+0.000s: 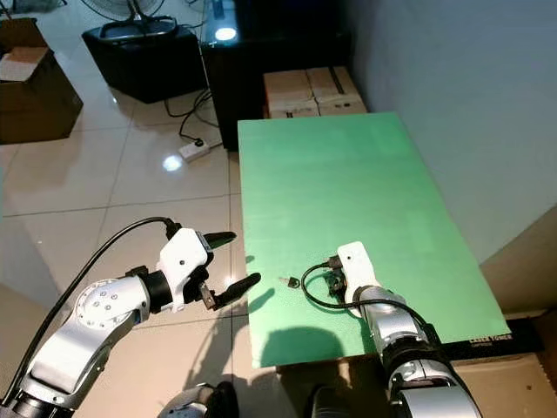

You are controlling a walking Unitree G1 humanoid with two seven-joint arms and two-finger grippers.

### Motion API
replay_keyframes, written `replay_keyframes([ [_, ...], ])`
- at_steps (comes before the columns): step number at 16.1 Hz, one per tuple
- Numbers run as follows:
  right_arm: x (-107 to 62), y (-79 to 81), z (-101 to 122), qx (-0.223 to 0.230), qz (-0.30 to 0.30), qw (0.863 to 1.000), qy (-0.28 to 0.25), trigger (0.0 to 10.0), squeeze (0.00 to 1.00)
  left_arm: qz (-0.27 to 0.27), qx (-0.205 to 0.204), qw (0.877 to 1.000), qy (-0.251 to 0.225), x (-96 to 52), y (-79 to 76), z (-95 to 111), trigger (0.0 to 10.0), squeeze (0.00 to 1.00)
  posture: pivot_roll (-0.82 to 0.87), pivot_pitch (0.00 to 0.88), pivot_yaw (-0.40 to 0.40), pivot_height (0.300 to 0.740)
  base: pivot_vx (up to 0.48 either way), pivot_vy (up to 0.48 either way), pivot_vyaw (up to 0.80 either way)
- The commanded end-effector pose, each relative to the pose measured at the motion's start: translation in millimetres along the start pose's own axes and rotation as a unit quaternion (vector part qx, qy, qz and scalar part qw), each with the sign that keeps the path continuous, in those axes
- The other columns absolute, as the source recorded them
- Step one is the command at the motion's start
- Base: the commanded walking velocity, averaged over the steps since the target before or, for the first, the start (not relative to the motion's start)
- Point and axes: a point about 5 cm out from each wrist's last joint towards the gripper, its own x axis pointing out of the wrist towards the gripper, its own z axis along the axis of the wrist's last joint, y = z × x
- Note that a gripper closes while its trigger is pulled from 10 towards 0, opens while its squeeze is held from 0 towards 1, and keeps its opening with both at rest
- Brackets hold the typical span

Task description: Hang keys on a hook

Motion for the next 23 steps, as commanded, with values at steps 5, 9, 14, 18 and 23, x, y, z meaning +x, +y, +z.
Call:
replay_keyframes([
  [5, 1.1, 3.2, -2, 0.001, 0.007, 1.0, -0.007, 0.0, 0.0, -0.004, 0.001, 1.0, 0.005, -2.3, 2.8, 1, 10.0, 0.0, -0.02, 0.157, 0.08, 0.74, 0.0, 0.0, 0.0],
  [9, 1.5, 3.3, -2, -0.002, 0.006, 1.0, -0.007, 0.0, 0.0, -0.006, 0.001, 1.0, 0.005, -1.5, 2.9, 1, 10.0, 0.0, -0.02, 0.154, 0.078, 0.74, 0.0, 0.0, 0.0],
  [14, 1.3, 0.7, 0, 0.0, -0.007, 1.0, -0.014, 0.0, 0.0, -0.01, 0.0, 1.0, 0.006, -0.8, 1.8, 0, 10.0, 0.0, -0.03, 0.139, 0.078, 0.74, 0.0, 0.0, 0.0],
  [18, 1.2, -0.1, 0, 0.006, -0.017, 1.0, -0.023, 0.0, 0.0, -0.009, -0.001, 1.0, 0.005, 0.0, 0.9, 0, 10.0, 0.0, -0.03, 0.129, 0.077, 0.74, 0.0, 0.0, 0.0],
  [23, -7.0, -15.9, 37, 0.024, -0.113, 0.983, -0.139, 0.0, 0.0, 0.036, 0.016, 0.999, 0.012, -0.4, 12.6, -1, 10.0, 0.0, -0.03, 0.108, 0.067, 0.74, 0.0, 0.0, 0.0],
])
